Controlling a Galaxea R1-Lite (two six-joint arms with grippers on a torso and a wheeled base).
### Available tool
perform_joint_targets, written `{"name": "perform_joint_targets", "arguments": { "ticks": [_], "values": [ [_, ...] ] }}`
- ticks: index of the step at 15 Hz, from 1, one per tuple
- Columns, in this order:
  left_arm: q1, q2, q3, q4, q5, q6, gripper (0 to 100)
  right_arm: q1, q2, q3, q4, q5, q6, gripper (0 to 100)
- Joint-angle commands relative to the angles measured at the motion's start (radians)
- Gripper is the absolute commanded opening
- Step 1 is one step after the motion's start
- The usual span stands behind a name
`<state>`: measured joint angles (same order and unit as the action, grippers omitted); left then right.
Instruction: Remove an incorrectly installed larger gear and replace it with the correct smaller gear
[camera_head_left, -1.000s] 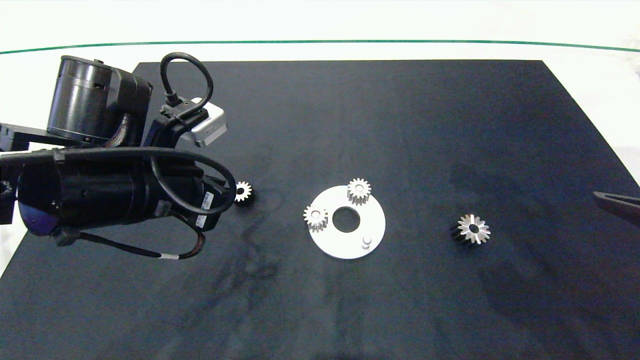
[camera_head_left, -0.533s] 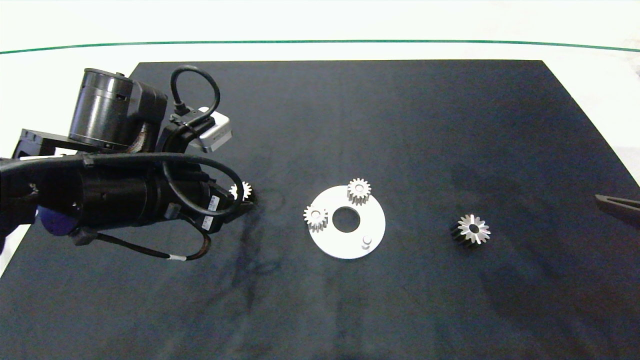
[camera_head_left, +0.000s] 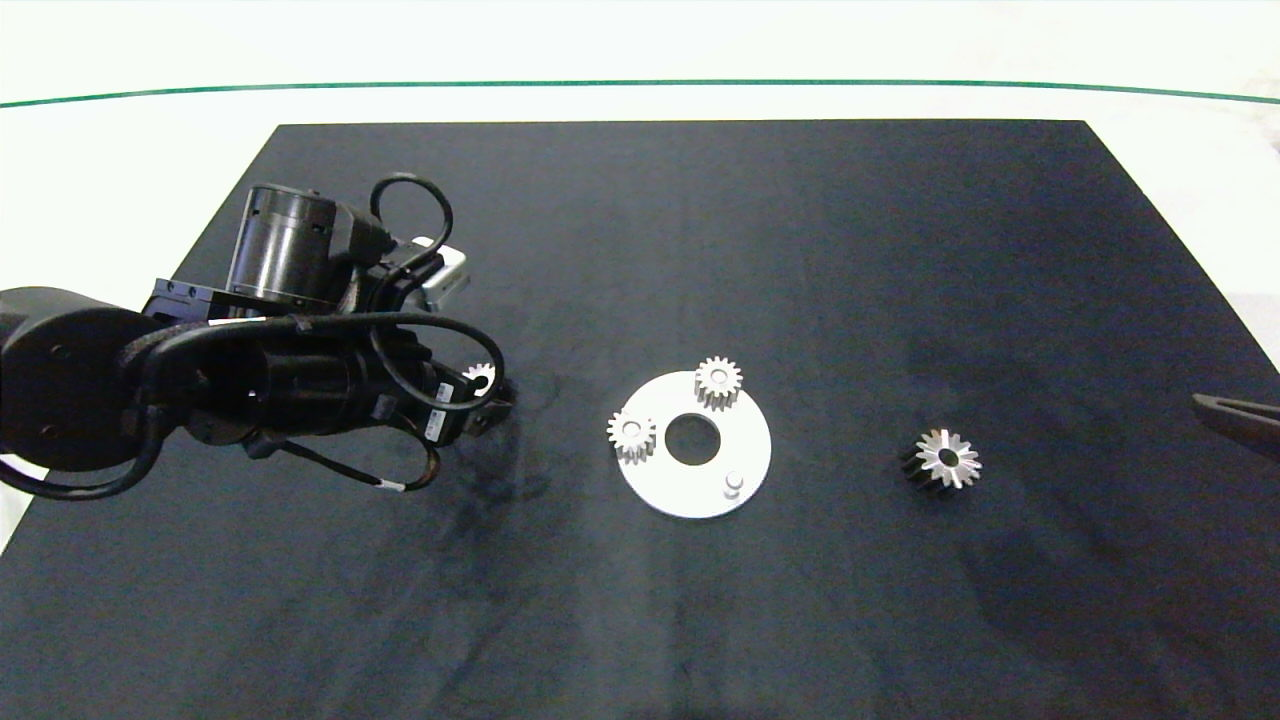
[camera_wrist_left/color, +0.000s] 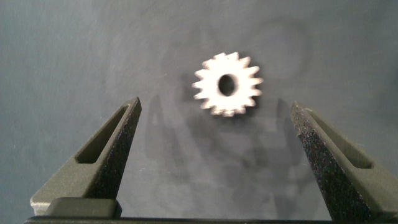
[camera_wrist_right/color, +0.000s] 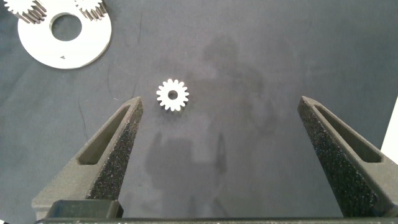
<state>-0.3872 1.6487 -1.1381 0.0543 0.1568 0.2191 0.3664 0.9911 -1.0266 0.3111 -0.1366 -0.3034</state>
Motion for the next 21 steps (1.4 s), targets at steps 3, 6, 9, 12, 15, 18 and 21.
{"name": "perform_joint_targets", "arguments": {
  "ticks": [3,6,9,12,15,18,21],
  "values": [
    [0.021,0.037,0.006,-0.028,0.001,-0.003,100,0.0,0.001,0.0,0.002,0.0,-0.002,100],
    [0.014,0.049,0.009,-0.068,0.001,-0.026,100,0.0,0.0,0.002,0.002,0.0,-0.002,100],
    [0.014,0.059,0.012,-0.076,0.001,-0.027,100,0.0,0.0,0.002,0.002,0.0,-0.002,100],
    [0.014,0.066,0.012,-0.099,0.003,-0.027,100,0.0,0.0,0.003,0.002,0.0,-0.002,100],
    [0.013,0.074,0.023,-0.125,0.003,-0.026,100,0.0,-0.008,0.019,0.002,0.0,-0.002,100],
    [0.013,0.077,0.032,-0.128,0.004,-0.027,100,0.0,-0.009,0.025,0.002,0.0,0.0,100],
    [0.013,0.08,0.05,-0.166,0.006,-0.026,95,0.0,-0.009,0.026,0.002,0.002,0.0,100]
  ]
}}
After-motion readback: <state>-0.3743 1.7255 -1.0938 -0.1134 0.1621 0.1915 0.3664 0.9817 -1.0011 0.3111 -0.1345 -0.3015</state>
